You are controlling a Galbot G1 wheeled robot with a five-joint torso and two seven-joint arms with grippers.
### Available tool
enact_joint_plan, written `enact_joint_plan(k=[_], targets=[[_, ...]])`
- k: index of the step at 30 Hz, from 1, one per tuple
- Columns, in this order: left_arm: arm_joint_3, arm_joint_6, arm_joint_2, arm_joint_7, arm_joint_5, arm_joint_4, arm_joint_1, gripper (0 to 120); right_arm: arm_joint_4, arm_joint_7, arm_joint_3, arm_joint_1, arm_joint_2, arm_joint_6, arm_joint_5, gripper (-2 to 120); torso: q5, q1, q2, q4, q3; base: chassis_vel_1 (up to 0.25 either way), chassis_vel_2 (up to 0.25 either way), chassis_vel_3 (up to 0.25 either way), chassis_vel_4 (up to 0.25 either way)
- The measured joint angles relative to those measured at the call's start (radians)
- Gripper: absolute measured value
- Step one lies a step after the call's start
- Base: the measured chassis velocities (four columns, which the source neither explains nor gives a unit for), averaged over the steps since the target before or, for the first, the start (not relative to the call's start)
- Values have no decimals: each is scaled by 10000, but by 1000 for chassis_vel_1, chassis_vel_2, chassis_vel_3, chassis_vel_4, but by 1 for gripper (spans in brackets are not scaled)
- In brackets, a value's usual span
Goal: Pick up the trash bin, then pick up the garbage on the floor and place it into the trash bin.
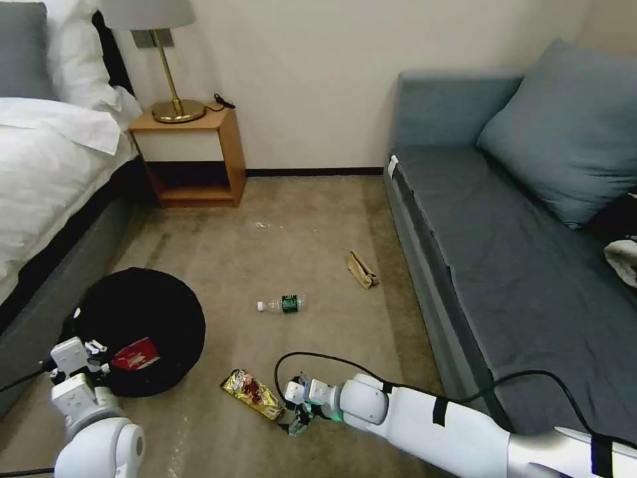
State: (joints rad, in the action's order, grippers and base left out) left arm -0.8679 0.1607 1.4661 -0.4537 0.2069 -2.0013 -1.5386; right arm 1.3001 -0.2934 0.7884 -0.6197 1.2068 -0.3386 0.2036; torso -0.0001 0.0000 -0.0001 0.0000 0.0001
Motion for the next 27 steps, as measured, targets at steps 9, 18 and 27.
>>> enact_joint_plan(k=[9,18,27], targets=[[82,16,117,-4,-181,37,91,5,-959,-13,-369,-512,814,595,-1000,100,1,0,0,0,0,0,0,0,0],[75,33,196,-7,-223,17,57,5,-1420,177,-613,-864,1161,696,-1546,80,1,0,0,1,-1,0,0,0,0],[77,33,246,-21,-232,-40,16,5,-1573,497,-742,-1106,1161,635,-1682,47,1,0,1,0,-1,0,0,0,0]])
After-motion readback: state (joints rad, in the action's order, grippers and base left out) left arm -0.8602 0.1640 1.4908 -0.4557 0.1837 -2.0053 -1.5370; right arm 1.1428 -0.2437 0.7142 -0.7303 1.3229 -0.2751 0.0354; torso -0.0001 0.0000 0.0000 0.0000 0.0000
